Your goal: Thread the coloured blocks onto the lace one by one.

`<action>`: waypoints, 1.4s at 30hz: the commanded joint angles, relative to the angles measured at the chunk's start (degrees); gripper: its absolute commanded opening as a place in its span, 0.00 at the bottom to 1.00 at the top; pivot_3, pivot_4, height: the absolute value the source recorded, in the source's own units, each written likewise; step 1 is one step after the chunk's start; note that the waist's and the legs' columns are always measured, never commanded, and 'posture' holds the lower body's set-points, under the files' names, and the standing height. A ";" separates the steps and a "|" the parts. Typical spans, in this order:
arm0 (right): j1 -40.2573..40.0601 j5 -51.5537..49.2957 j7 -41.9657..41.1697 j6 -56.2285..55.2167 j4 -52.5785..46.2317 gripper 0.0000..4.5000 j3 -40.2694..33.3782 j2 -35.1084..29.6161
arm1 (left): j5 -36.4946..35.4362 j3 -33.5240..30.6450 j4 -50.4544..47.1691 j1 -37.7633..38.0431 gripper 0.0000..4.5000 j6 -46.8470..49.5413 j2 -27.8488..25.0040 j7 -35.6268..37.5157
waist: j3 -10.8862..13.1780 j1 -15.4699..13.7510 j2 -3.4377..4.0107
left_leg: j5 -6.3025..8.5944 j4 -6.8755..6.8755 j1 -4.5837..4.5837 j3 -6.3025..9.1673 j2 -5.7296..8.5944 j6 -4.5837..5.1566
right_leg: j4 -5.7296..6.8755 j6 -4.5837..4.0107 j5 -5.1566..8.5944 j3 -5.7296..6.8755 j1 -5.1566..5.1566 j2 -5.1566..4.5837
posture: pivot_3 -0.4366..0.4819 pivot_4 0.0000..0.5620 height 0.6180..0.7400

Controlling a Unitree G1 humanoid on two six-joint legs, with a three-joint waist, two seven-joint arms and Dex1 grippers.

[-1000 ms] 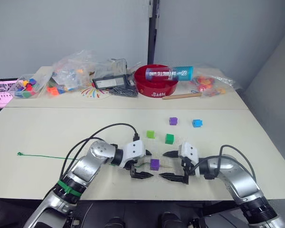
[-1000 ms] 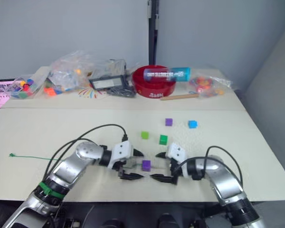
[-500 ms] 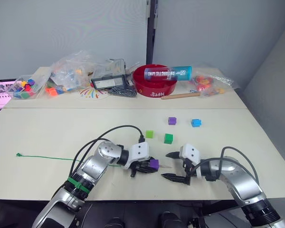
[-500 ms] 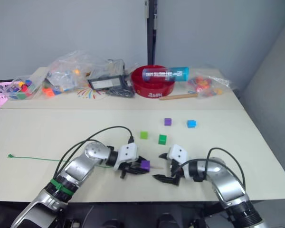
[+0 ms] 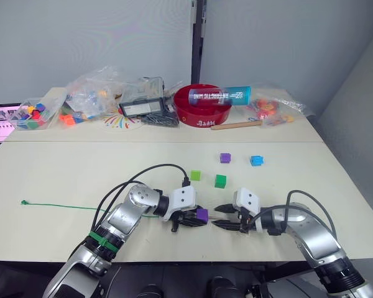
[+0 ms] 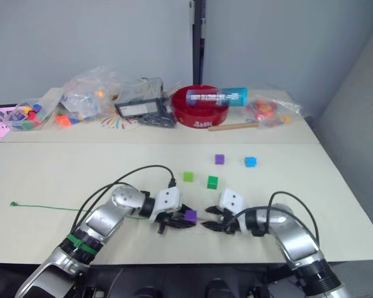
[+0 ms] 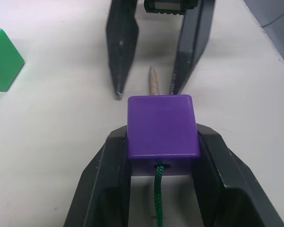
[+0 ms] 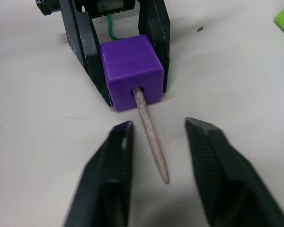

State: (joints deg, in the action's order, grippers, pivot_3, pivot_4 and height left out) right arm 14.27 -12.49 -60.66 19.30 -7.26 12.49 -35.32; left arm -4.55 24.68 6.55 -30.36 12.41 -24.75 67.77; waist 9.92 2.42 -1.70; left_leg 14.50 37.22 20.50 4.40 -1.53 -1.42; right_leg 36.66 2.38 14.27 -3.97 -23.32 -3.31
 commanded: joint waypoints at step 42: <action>5.11 -0.44 -4.34 0.58 -2.66 0.00 2.40 -2.87 | -10.55 -27.01 29.02 4.76 0.85 -19.92 -35.76 22.30 | 0.07 0.98 0.02 | -0.01 0.18 0.73 -0.01 -0.25 0.00 | 0.58 -0.50 -0.09 0.07 -1.05 0.21 | 0.48 0.27 0.92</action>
State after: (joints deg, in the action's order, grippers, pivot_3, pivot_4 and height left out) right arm 18.68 -12.43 -64.93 19.42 -8.42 15.21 -38.42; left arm -13.67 -1.25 39.39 -24.11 -11.21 -57.40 88.29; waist 9.99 3.40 -1.68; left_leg 14.49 37.42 21.25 4.40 -1.77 -1.42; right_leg 37.22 1.88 14.18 -3.88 -24.36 -3.11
